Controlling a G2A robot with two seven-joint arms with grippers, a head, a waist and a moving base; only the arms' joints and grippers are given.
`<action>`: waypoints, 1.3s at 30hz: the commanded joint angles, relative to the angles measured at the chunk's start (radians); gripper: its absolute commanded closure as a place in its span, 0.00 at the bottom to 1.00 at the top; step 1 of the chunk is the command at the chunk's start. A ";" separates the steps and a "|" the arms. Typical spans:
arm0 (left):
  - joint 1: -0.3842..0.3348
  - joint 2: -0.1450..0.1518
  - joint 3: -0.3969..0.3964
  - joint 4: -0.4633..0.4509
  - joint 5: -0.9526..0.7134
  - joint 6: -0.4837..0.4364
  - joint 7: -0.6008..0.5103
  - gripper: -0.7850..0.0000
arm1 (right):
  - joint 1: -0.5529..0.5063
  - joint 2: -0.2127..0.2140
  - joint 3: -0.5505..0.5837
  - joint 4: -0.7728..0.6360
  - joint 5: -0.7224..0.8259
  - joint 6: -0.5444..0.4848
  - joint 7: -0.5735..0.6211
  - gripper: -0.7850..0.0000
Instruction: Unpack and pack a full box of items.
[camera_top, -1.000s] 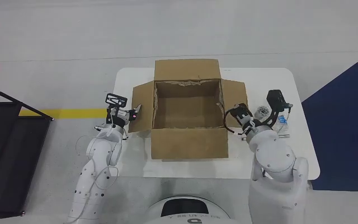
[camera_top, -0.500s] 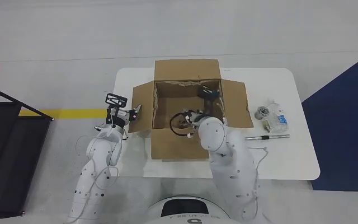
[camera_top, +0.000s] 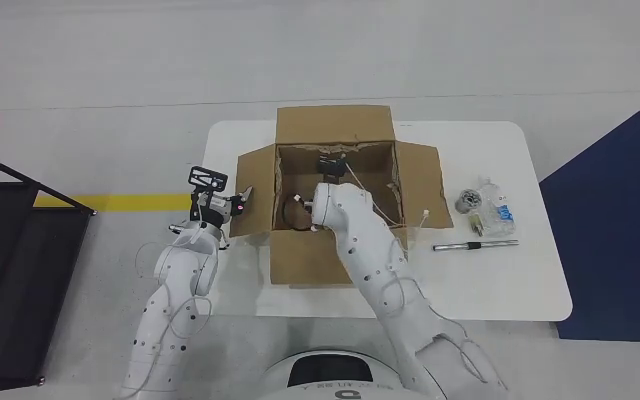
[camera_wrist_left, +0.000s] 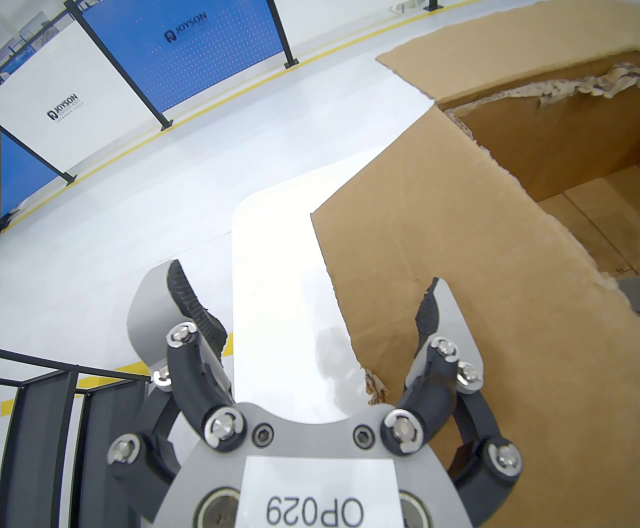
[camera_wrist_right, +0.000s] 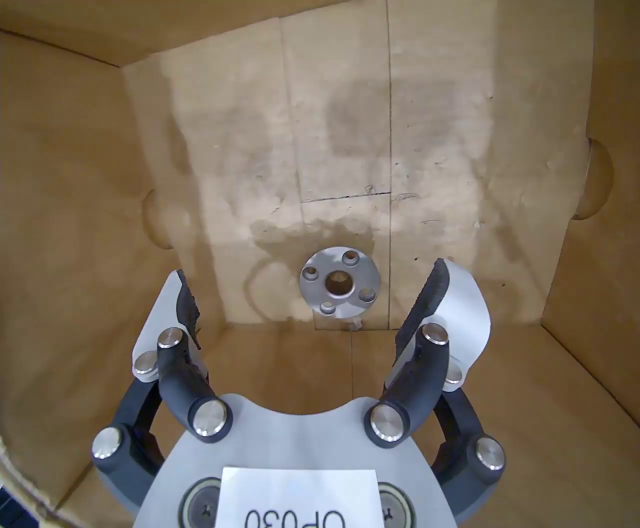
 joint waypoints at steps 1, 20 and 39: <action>0.000 0.000 0.000 0.000 0.000 0.000 0.000 0.00 | 0.021 -0.015 0.011 0.049 -0.023 -0.008 0.008 0.00; 0.000 0.000 0.000 0.000 0.000 0.000 0.000 0.00 | 0.260 -0.127 0.154 0.550 -0.177 -0.021 0.022 0.72; 0.000 0.000 0.000 0.000 0.000 0.000 0.000 0.00 | 0.050 -0.083 0.123 0.045 -0.112 -0.021 0.021 1.00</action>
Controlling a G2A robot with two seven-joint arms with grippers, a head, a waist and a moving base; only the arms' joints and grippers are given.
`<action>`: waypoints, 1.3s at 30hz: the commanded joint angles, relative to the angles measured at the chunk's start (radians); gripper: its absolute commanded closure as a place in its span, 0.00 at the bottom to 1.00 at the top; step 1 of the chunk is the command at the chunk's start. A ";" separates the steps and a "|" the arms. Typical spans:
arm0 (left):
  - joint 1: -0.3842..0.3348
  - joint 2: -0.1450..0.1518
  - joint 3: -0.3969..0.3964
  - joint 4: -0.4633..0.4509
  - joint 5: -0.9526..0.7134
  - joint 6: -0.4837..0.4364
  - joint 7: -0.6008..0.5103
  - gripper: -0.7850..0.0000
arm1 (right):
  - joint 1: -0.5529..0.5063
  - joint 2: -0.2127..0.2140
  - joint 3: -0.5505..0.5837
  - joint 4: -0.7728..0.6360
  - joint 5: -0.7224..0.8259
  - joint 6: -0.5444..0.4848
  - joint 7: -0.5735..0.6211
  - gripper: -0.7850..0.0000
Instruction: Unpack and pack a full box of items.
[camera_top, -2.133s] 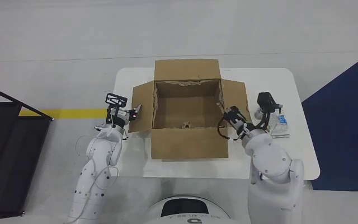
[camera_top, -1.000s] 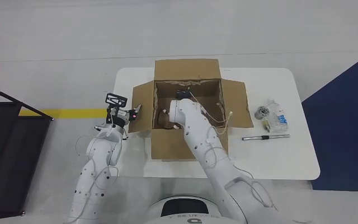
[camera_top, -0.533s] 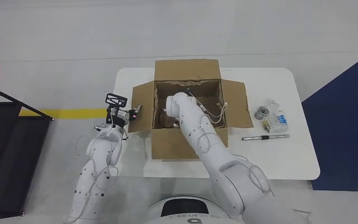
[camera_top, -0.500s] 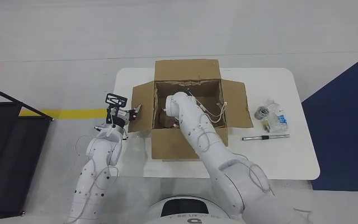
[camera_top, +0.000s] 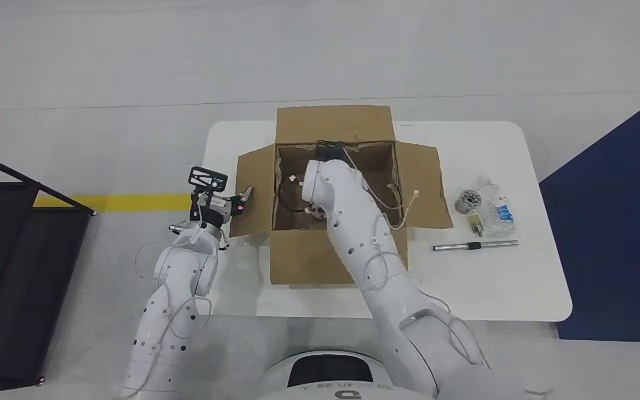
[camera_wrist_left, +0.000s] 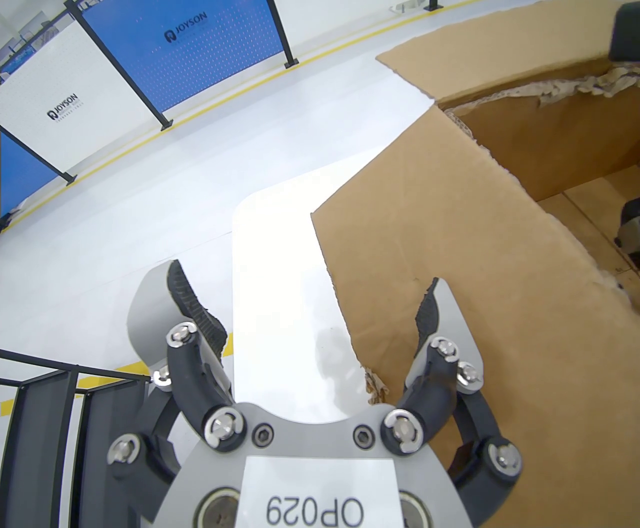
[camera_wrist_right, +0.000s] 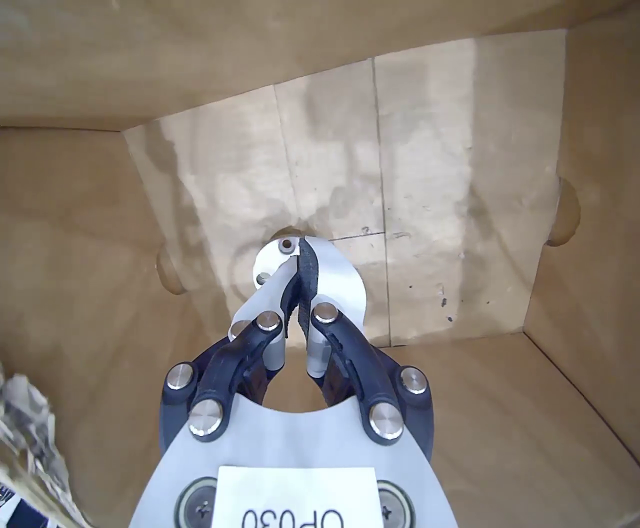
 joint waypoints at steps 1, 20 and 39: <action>0.000 0.000 0.000 0.000 0.000 0.000 0.000 0.00 | -0.048 0.013 0.002 -0.074 -0.017 -0.023 0.024 0.76; 0.000 0.000 0.000 0.000 0.000 0.000 0.000 0.00 | 0.020 0.012 0.018 0.128 0.047 -0.023 0.024 0.00; 0.000 0.000 0.000 0.000 0.000 0.000 0.000 0.00 | 0.171 -0.022 0.015 0.412 0.125 0.040 -0.040 0.40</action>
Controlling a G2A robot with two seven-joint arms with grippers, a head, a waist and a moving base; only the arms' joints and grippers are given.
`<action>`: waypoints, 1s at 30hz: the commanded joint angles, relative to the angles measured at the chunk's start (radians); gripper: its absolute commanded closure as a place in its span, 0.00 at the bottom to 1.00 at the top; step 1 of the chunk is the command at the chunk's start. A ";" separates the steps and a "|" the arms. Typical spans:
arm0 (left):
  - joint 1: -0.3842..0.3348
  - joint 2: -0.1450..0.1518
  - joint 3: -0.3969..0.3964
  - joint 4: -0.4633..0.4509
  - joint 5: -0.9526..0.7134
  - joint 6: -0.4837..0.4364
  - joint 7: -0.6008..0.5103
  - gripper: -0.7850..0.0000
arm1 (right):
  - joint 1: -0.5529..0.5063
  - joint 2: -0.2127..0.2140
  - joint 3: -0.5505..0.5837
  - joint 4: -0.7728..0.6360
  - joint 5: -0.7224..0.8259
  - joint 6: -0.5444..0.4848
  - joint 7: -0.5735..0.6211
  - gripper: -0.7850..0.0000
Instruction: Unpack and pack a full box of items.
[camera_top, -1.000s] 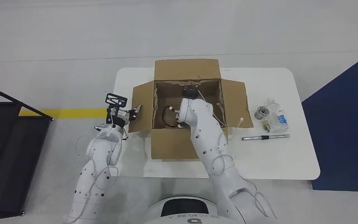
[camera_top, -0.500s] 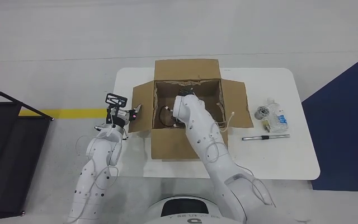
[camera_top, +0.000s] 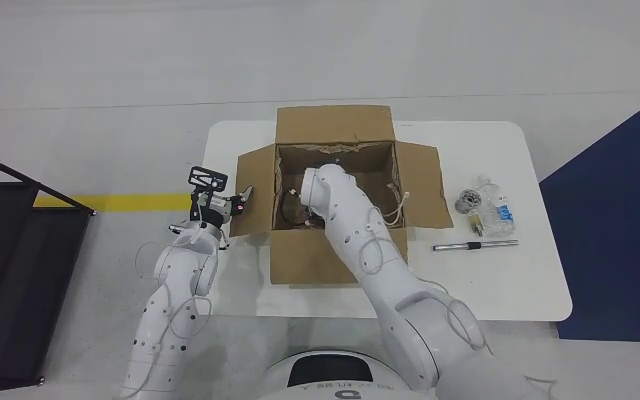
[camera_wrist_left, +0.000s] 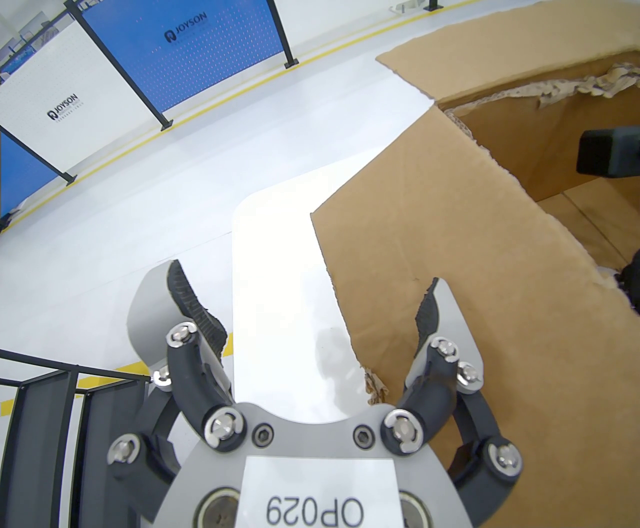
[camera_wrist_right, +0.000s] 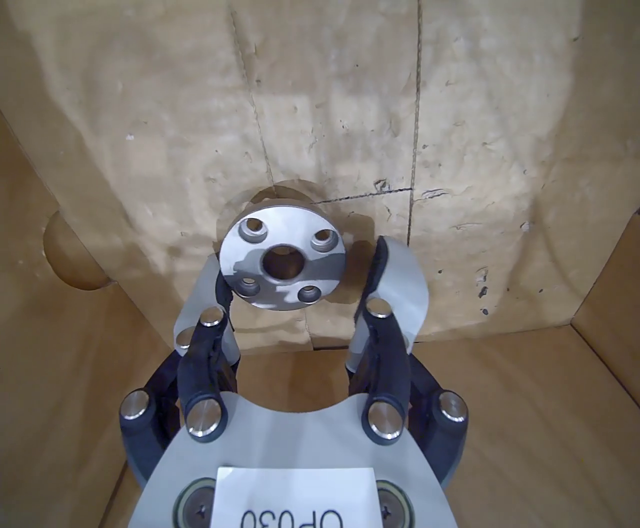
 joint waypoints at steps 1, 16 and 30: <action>0.000 0.000 0.000 0.000 0.000 0.000 0.000 0.00 | 0.009 -0.002 0.001 0.017 0.003 0.006 -0.006 0.38; 0.000 0.000 0.000 0.000 0.000 0.000 0.000 0.00 | 0.039 -0.005 0.005 0.055 0.043 0.024 -0.071 0.16; 0.000 0.000 0.000 0.000 0.000 0.000 0.000 0.00 | 0.108 -0.011 0.007 0.188 0.106 0.004 -0.137 1.00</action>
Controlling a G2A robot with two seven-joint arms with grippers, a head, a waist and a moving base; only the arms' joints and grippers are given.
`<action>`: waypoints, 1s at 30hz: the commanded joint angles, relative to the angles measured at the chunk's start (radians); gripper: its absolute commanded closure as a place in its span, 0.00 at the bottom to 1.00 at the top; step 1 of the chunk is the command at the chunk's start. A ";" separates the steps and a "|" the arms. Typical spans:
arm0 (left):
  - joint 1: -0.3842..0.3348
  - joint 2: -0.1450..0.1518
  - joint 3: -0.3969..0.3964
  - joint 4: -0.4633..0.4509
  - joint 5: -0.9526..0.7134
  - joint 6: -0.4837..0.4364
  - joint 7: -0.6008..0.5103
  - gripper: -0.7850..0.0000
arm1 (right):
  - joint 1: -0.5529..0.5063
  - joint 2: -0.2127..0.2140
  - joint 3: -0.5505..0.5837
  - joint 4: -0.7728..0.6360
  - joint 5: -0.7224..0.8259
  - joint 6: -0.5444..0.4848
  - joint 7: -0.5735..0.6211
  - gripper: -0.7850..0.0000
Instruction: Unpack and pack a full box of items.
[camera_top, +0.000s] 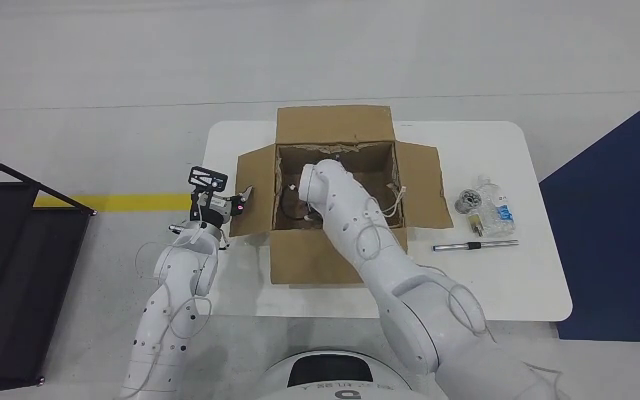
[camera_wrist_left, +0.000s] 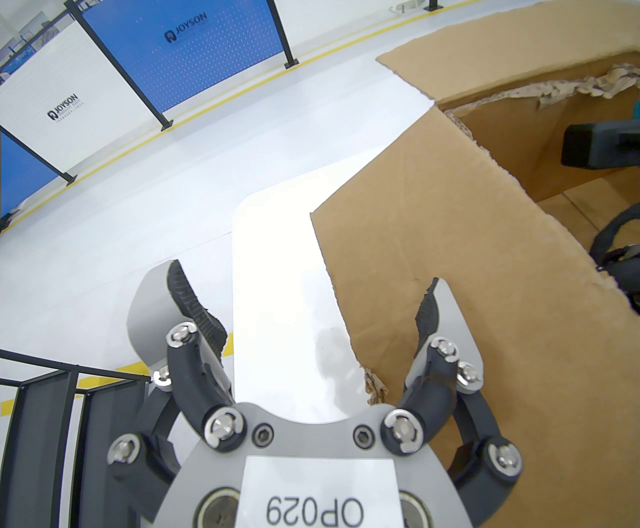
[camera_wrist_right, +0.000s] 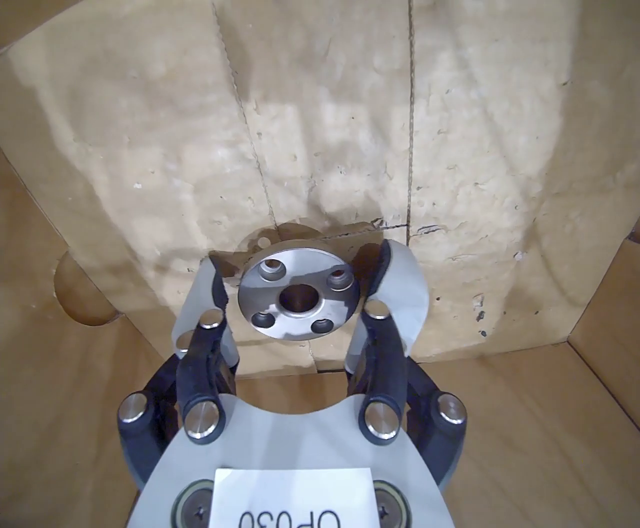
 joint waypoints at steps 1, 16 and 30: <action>0.000 0.000 0.000 0.000 0.000 0.000 0.000 0.00 | 0.006 0.001 0.003 0.007 0.010 -0.007 -0.009 1.00; 0.000 0.000 0.000 0.000 0.000 0.000 0.000 0.00 | -0.328 0.066 0.067 -0.646 -0.010 -0.097 -0.036 1.00; 0.000 0.000 0.000 0.000 0.000 0.000 0.000 0.00 | -0.842 0.220 -0.001 -1.509 0.301 -0.330 -0.328 1.00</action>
